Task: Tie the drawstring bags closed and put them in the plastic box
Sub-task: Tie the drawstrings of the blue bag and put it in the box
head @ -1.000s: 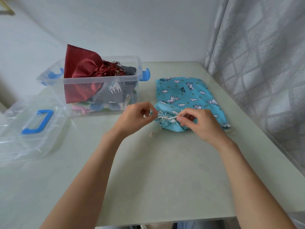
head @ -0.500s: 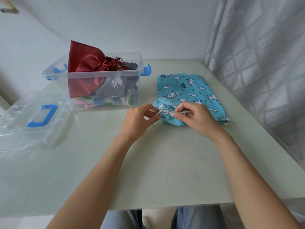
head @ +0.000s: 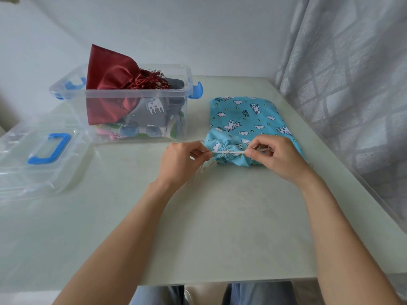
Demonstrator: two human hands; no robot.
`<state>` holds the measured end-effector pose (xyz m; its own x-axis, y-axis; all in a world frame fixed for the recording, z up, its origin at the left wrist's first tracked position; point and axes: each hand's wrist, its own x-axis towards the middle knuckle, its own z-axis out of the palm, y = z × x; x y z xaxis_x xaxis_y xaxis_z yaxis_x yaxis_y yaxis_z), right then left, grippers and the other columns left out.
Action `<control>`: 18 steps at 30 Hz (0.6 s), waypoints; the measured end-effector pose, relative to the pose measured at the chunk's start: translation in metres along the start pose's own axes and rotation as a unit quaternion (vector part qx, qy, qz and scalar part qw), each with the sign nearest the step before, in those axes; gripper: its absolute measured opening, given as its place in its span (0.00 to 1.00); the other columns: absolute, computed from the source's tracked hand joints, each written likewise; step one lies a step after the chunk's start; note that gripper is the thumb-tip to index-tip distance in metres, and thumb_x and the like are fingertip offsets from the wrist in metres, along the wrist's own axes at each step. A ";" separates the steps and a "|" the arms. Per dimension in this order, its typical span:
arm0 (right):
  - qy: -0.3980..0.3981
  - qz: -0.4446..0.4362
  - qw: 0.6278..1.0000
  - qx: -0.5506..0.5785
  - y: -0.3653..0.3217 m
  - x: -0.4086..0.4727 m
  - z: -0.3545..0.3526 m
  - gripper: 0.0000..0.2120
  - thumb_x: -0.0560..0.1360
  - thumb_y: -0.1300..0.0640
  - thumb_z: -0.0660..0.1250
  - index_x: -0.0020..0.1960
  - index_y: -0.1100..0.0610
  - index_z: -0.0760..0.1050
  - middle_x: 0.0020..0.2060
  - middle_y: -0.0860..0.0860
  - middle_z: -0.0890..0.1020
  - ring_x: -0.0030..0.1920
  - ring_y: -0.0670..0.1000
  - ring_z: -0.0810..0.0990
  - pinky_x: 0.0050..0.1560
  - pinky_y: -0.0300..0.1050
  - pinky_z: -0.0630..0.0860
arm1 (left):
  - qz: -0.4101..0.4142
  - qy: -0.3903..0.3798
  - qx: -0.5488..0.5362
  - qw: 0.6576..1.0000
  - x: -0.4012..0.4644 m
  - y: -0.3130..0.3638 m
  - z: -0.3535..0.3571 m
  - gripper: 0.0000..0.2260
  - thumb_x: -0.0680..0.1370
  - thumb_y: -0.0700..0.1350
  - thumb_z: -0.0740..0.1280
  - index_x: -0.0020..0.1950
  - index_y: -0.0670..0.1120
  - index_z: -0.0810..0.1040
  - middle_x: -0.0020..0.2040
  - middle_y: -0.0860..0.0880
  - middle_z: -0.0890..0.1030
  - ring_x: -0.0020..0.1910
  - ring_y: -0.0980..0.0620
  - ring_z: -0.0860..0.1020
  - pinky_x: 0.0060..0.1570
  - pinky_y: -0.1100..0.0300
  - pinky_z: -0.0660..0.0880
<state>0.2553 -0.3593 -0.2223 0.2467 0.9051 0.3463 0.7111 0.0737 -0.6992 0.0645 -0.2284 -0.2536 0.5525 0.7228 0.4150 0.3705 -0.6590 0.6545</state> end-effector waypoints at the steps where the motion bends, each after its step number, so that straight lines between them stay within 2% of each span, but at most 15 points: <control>1: -0.016 0.009 0.998 0.057 -0.005 0.000 0.001 0.09 0.72 0.57 0.70 0.35 0.51 0.75 0.35 0.41 0.78 0.34 0.42 0.71 0.38 0.37 0.68 | -0.001 0.001 -0.010 1.000 0.000 0.001 -0.001 0.05 0.71 0.51 0.73 0.41 0.50 0.83 0.35 0.54 0.83 0.35 0.59 0.80 0.43 0.56 0.78; 3: -0.041 0.005 0.989 0.144 -0.020 0.001 0.008 0.08 0.72 0.56 0.67 0.34 0.51 0.73 0.46 0.44 0.80 0.34 0.45 0.71 0.38 0.32 0.68 | -0.009 0.001 -0.025 1.000 -0.001 0.002 -0.002 0.07 0.70 0.52 0.73 0.40 0.49 0.83 0.34 0.54 0.83 0.35 0.59 0.80 0.42 0.56 0.78; 5: -0.062 -0.006 0.977 0.206 -0.034 0.005 0.017 0.08 0.73 0.58 0.65 0.36 0.57 0.71 0.54 0.47 0.81 0.30 0.47 0.68 0.32 0.30 0.66 | -0.018 -0.005 -0.025 1.000 -0.002 0.003 -0.002 0.07 0.70 0.52 0.74 0.39 0.49 0.82 0.34 0.54 0.82 0.35 0.59 0.80 0.43 0.57 0.77; 8: -0.064 0.000 0.965 0.254 -0.039 0.013 0.031 0.07 0.78 0.62 0.62 0.41 0.59 0.73 0.48 0.51 0.84 0.26 0.46 0.64 0.25 0.32 0.62 | -0.019 -0.017 -0.023 0.999 -0.002 0.004 -0.003 0.08 0.69 0.53 0.74 0.36 0.50 0.81 0.33 0.54 0.83 0.35 0.58 0.81 0.43 0.57 0.77; 10: -0.048 -0.002 0.977 0.208 -0.034 0.016 0.039 0.06 0.79 0.62 0.61 0.44 0.57 0.74 0.41 0.50 0.83 0.25 0.44 0.64 0.26 0.33 0.63 | -0.032 -0.045 -0.051 0.997 -0.003 0.005 -0.009 0.09 0.69 0.53 0.74 0.35 0.50 0.80 0.32 0.55 0.82 0.33 0.59 0.80 0.41 0.60 0.77; 12: -0.031 0.008 0.986 0.165 -0.027 0.016 0.043 0.05 0.78 0.62 0.62 0.45 0.57 0.75 0.37 0.49 0.81 0.25 0.41 0.68 0.28 0.32 0.65 | -0.051 -0.109 -0.125 0.985 -0.004 0.008 -0.019 0.09 0.70 0.52 0.73 0.35 0.48 0.79 0.29 0.56 0.81 0.30 0.59 0.78 0.38 0.64 0.74; 15: -0.018 0.015 0.991 0.133 -0.021 0.015 0.043 0.05 0.79 0.63 0.61 0.48 0.57 0.75 0.38 0.48 0.81 0.26 0.39 0.72 0.29 0.30 0.66 | -0.082 -0.189 -0.254 0.945 -0.006 0.013 -0.035 0.11 0.68 0.50 0.71 0.39 0.42 0.80 0.30 0.54 0.81 0.31 0.58 0.76 0.37 0.66 0.72; 18: -0.016 0.013 0.994 0.111 -0.019 0.013 0.041 0.07 0.79 0.64 0.60 0.49 0.55 0.74 0.39 0.46 0.81 0.28 0.39 0.73 0.29 0.33 0.67 | -0.074 -0.214 -0.293 0.929 -0.009 0.014 -0.043 0.14 0.67 0.50 0.70 0.44 0.40 0.82 0.32 0.53 0.81 0.33 0.59 0.76 0.39 0.68 0.73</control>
<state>0.2180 -0.3323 -0.2302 0.2393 0.9207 0.3084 0.5414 0.1371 -0.8295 0.0318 -0.2351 -0.2212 0.8199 0.5660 0.0857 0.0653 -0.2412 0.9683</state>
